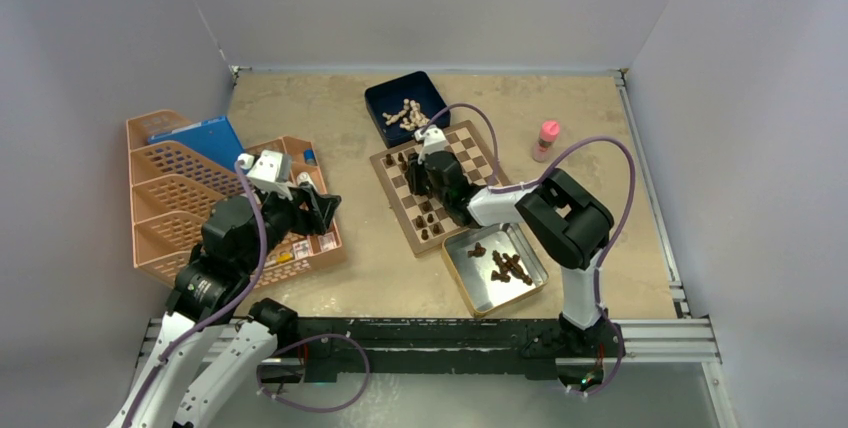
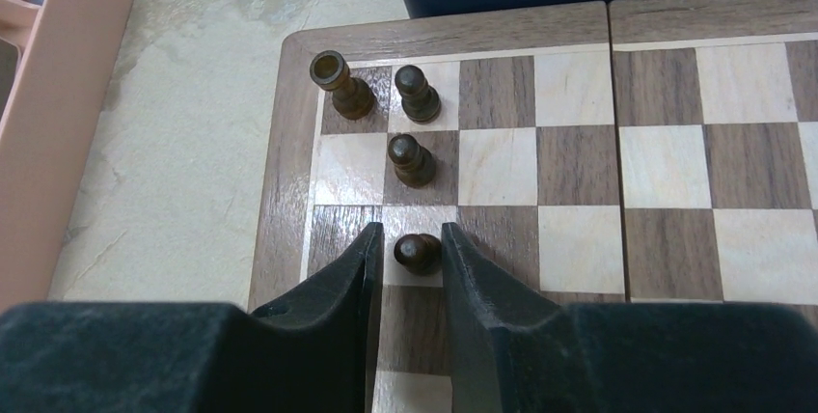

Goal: Set up the chess pieces on the board
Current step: Place the chess piece on the chessboard, then pick up the chess piece from the storage box.

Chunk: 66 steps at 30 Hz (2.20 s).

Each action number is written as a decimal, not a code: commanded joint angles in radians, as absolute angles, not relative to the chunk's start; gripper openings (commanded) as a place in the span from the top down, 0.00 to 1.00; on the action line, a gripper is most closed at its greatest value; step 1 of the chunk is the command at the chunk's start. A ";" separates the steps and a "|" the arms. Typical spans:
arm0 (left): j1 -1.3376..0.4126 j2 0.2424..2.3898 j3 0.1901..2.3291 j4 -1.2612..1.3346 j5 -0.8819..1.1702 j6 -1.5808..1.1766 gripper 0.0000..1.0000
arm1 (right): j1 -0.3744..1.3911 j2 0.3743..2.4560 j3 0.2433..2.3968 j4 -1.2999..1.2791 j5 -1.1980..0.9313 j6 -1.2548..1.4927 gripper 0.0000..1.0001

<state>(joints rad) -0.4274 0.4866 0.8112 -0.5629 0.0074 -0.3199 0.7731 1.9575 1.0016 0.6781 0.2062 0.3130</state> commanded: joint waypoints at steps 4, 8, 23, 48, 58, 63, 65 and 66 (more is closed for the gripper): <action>-0.423 0.484 0.808 -0.516 0.013 -0.305 0.36 | 0.773 1.980 1.061 0.676 0.195 0.307 0.67; -0.423 0.483 0.808 -0.513 0.009 -0.302 0.36 | 0.772 1.987 1.066 0.665 0.193 0.305 0.67; -0.423 0.491 0.817 -0.524 0.003 -0.304 0.34 | 0.775 1.919 1.064 0.640 0.169 0.296 0.55; -0.423 0.717 0.826 -0.505 0.325 -0.340 0.30 | 0.774 1.173 0.759 0.016 0.371 0.753 0.49; -0.423 0.641 0.774 -0.504 0.261 -0.303 0.31 | 0.774 1.038 0.623 -0.079 0.267 0.716 0.51; -0.423 0.611 0.765 -0.511 0.264 -0.307 0.31 | 0.773 1.110 0.636 -0.181 0.338 0.868 0.59; -0.422 0.601 0.762 -0.511 0.262 -0.306 0.31 | 0.775 1.134 0.638 -0.205 0.344 0.888 0.63; -0.423 0.598 0.762 -0.512 0.262 -0.305 0.31 | 0.773 1.139 0.639 -0.224 0.349 0.901 0.64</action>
